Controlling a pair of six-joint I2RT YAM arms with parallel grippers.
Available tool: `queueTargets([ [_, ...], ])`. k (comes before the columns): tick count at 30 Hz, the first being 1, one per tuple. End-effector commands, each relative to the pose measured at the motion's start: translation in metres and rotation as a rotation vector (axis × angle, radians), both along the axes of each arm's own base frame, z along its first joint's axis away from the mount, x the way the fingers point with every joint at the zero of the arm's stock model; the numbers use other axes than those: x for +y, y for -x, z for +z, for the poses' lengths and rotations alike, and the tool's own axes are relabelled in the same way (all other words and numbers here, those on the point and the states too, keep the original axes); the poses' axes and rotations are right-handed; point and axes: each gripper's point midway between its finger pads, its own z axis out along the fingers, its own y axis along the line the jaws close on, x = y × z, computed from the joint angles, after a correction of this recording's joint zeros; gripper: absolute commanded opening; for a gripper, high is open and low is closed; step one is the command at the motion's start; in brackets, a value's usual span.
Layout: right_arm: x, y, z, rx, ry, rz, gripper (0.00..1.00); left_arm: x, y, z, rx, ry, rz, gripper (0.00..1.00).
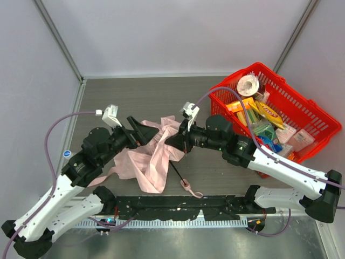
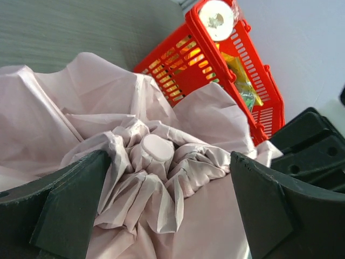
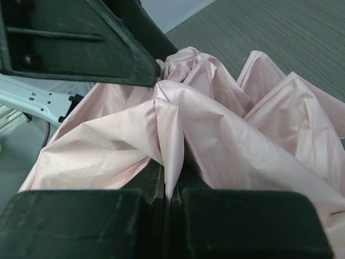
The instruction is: Put away the umbrella
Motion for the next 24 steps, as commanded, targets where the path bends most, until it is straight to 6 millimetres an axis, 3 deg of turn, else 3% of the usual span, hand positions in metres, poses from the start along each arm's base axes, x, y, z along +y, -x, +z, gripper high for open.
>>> queueTargets([
  [1, 0.004, 0.001, 0.066, -0.112, -0.167, 0.022, 0.0, -0.03, -0.013, 0.015, -0.03, 0.128, -0.057, 1.0],
  [9, 0.001, 0.007, 0.069, -0.112, -0.179, 0.041, 0.0, -0.059, -0.031, 0.005, -0.003, 0.157, -0.106, 0.98],
  [15, -0.005, 0.01, 0.06, -0.104, -0.144, 0.04, 0.0, -0.07, -0.032, 0.011, -0.054, 0.211, -0.153, 0.35],
  [18, -0.014, 0.011, 0.056, -0.084, -0.104, 0.016, 0.0, -0.071, -0.028, 0.019, -0.099, 0.216, -0.182, 0.08],
  [19, -0.018, 0.008, 0.053, -0.062, -0.088, -0.019, 0.0, -0.071, -0.027, 0.02, -0.107, 0.214, -0.189, 0.05],
  [21, -0.03, 0.001, 0.048, -0.005, -0.036, -0.104, 0.09, -0.072, -0.022, 0.027, -0.141, 0.216, -0.215, 0.0],
  [23, -0.045, -0.004, 0.042, 0.047, 0.03, -0.19, 0.25, -0.072, -0.018, 0.037, -0.182, 0.227, -0.239, 0.0],
  [24, -0.055, -0.005, 0.039, 0.07, 0.073, -0.229, 0.38, -0.072, -0.015, 0.042, -0.202, 0.232, -0.252, 0.0],
])
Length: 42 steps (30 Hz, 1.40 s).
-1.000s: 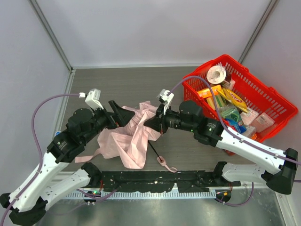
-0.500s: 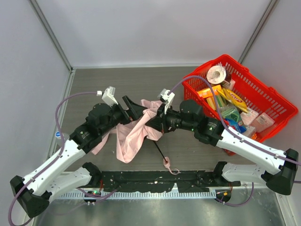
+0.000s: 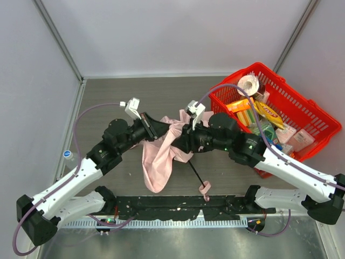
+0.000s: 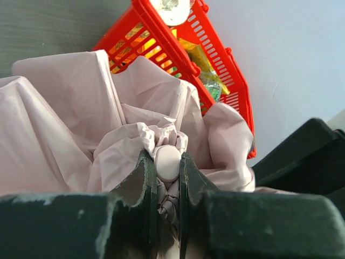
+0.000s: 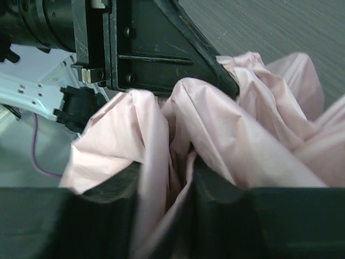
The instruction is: Put away the umbrella
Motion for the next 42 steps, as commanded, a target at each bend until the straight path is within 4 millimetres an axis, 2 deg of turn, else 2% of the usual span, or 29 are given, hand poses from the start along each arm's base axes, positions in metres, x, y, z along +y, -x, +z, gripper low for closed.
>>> queueTargets([
  [1, -0.038, -0.003, 0.038, 0.024, 0.021, -0.165, 0.46, -0.001, 0.012, 0.055, -0.199, 0.103, -0.063, 0.0],
  [2, -0.046, 0.002, 0.039, 0.037, 0.044, -0.166, 0.55, -0.001, 0.014, 0.059, -0.218, 0.1, -0.071, 0.0],
  [4, -0.058, 0.01, 0.037, 0.052, 0.08, -0.163, 0.66, 0.001, 0.014, 0.062, -0.243, 0.079, -0.066, 0.0],
  [6, -0.068, 0.017, 0.042, 0.049, 0.09, -0.158, 0.72, 0.004, 0.013, 0.065, -0.273, 0.051, -0.06, 0.0],
  [9, -0.079, 0.023, 0.061, 0.02, 0.08, -0.155, 0.77, 0.008, 0.009, 0.067, -0.271, 0.027, -0.029, 0.0],
  [11, -0.083, 0.017, 0.071, -0.024, 0.08, -0.179, 0.78, 0.007, 0.01, 0.07, -0.273, 0.019, -0.038, 0.0],
  [15, -0.063, 0.006, 0.07, -0.038, 0.09, -0.156, 0.8, 0.01, 0.004, 0.073, -0.229, 0.011, -0.004, 0.0],
  [16, -0.055, 0.012, 0.07, -0.025, 0.075, -0.101, 0.8, 0.011, 0.003, 0.071, -0.21, 0.007, 0.008, 0.0],
  [18, -0.041, 0.014, 0.067, -0.009, 0.054, -0.059, 0.8, 0.015, -0.001, 0.066, -0.164, -0.01, 0.042, 0.0],
  [20, -0.039, 0.009, 0.069, -0.023, 0.058, -0.083, 0.8, 0.023, -0.009, 0.057, -0.102, -0.04, 0.108, 0.0],
  [21, -0.047, -0.001, 0.075, -0.052, 0.068, -0.162, 0.8, 0.029, -0.015, 0.049, -0.059, -0.065, 0.156, 0.0],
  [24, -0.051, -0.002, 0.085, -0.068, 0.088, -0.215, 0.8, 0.048, -0.028, 0.032, 0.037, -0.129, 0.292, 0.0],
  [27, -0.03, 0.008, 0.086, -0.064, 0.093, -0.168, 0.8, 0.06, -0.04, 0.025, 0.084, -0.144, 0.397, 0.0],
  [30, -0.02, 0.012, 0.081, -0.074, 0.114, -0.202, 0.79, 0.068, -0.045, 0.022, 0.109, -0.111, 0.467, 0.0],
  [33, -0.008, 0.021, 0.081, 0.008, -0.002, -0.246, 0.79, 0.076, -0.048, 0.02, 0.109, -0.041, 0.528, 0.0],
  [36, 0.007, 0.031, 0.082, 0.129, -0.261, -0.27, 0.8, 0.08, -0.051, 0.029, 0.063, 0.083, 0.557, 0.0],
  [38, 0.016, 0.039, 0.077, 0.187, -0.366, -0.27, 0.8, 0.086, -0.053, 0.032, 0.056, 0.131, 0.595, 0.0],
  [39, 0.021, 0.045, 0.077, 0.206, -0.398, -0.255, 0.8, 0.088, -0.054, 0.034, 0.05, 0.144, 0.605, 0.0],
  [42, 0.032, 0.051, 0.053, 0.227, -0.384, -0.244, 0.8, 0.092, -0.056, 0.042, 0.035, 0.17, 0.628, 0.0],
])
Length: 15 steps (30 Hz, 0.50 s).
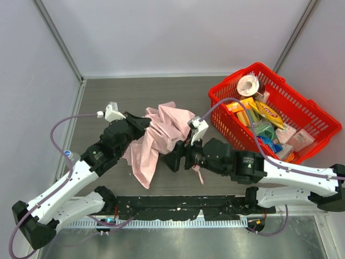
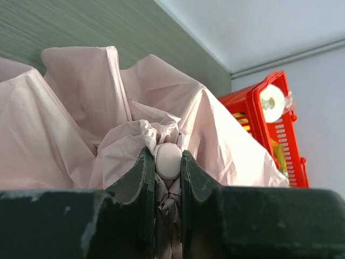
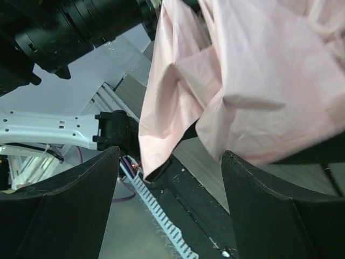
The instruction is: Put away the umbrella
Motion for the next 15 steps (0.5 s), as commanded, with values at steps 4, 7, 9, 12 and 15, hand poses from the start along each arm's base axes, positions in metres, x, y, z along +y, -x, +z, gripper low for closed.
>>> queueTargets([
  [4, 0.039, 0.02, 0.023, 0.075, -0.254, 0.033, 0.8, 0.009, -0.015, 0.079, -0.209, 0.217, 0.106, 0.0],
  [7, 0.034, 0.031, 0.02, 0.046, -0.247, 0.033, 0.81, 0.011, -0.015, 0.08, -0.208, 0.211, 0.113, 0.0],
  [9, 0.031, 0.035, 0.015, 0.05, -0.255, 0.037, 0.82, 0.012, -0.015, 0.082, -0.212, 0.22, 0.119, 0.0],
  [12, 0.036, 0.034, 0.007, 0.055, -0.288, 0.035, 0.82, 0.012, -0.015, 0.081, -0.19, 0.264, 0.133, 0.0],
  [15, 0.044, 0.03, -0.008, 0.053, -0.25, 0.02, 0.78, 0.012, -0.013, 0.086, -0.186, 0.312, 0.134, 0.0],
])
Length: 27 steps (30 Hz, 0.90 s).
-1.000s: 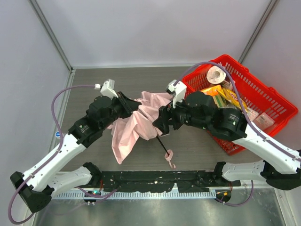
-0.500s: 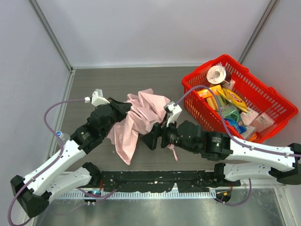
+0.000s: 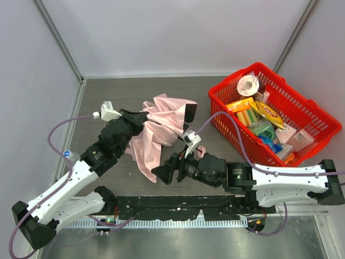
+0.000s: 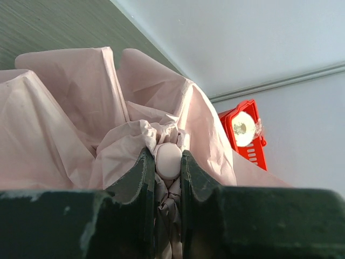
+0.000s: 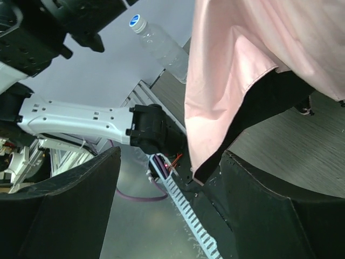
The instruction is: Put away the umbrella
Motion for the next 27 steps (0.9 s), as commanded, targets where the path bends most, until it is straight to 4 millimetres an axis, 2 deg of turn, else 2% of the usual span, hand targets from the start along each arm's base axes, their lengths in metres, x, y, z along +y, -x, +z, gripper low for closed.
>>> queueTargets([
  [1, 0.01, -0.012, 0.01, -0.001, -0.068, -0.066, 0.77, 0.006, 0.0, 0.062, -0.127, 0.209, 0.044, 0.0],
  [2, 0.011, -0.013, 0.006, 0.001, -0.063, -0.071, 0.7, 0.007, 0.001, 0.064, -0.128, 0.224, 0.046, 0.0],
  [4, 0.014, -0.013, 0.002, 0.005, -0.073, -0.069, 0.64, 0.008, 0.003, 0.065, -0.126, 0.244, 0.048, 0.0],
  [5, 0.014, -0.015, 0.001, 0.0, -0.073, -0.083, 0.57, 0.008, 0.003, 0.067, -0.129, 0.251, 0.043, 0.0],
  [7, 0.014, -0.02, -0.004, -0.004, -0.063, -0.108, 0.52, 0.006, 0.005, 0.067, -0.123, 0.271, 0.033, 0.0],
  [10, 0.015, -0.02, -0.008, -0.011, -0.058, -0.105, 0.51, 0.002, 0.007, 0.071, -0.125, 0.3, 0.012, 0.0],
  [13, 0.017, -0.02, -0.009, -0.031, -0.05, -0.099, 0.4, 0.0, 0.008, 0.077, -0.135, 0.313, -0.006, 0.0],
  [14, 0.018, -0.02, -0.011, -0.036, -0.045, -0.095, 0.34, -0.002, 0.008, 0.077, -0.137, 0.318, -0.012, 0.0],
  [15, 0.019, -0.018, -0.01, -0.053, -0.043, -0.075, 0.15, -0.002, 0.008, 0.078, -0.142, 0.32, -0.013, 0.0],
  [16, 0.02, -0.016, -0.009, -0.059, -0.046, -0.062, 0.01, -0.001, 0.007, 0.079, -0.147, 0.32, -0.01, 0.0],
  [19, 0.032, 0.014, 0.007, -0.09, -0.102, 0.119, 0.0, 0.004, 0.0, 0.084, -0.207, 0.306, 0.031, 0.0],
  [21, 0.037, 0.043, 0.011, -0.123, -0.137, 0.242, 0.0, 0.008, -0.006, 0.086, -0.244, 0.291, 0.065, 0.0],
  [23, 0.041, 0.06, 0.004, -0.155, -0.123, 0.299, 0.0, 0.009, -0.011, 0.086, -0.268, 0.289, 0.084, 0.0],
  [25, 0.047, 0.075, 0.0, -0.17, -0.128, 0.345, 0.0, 0.009, -0.012, 0.097, -0.333, 0.331, 0.089, 0.0],
  [27, 0.051, 0.081, -0.003, -0.188, -0.126, 0.345, 0.0, 0.01, -0.011, 0.098, -0.347, 0.355, 0.092, 0.0],
])
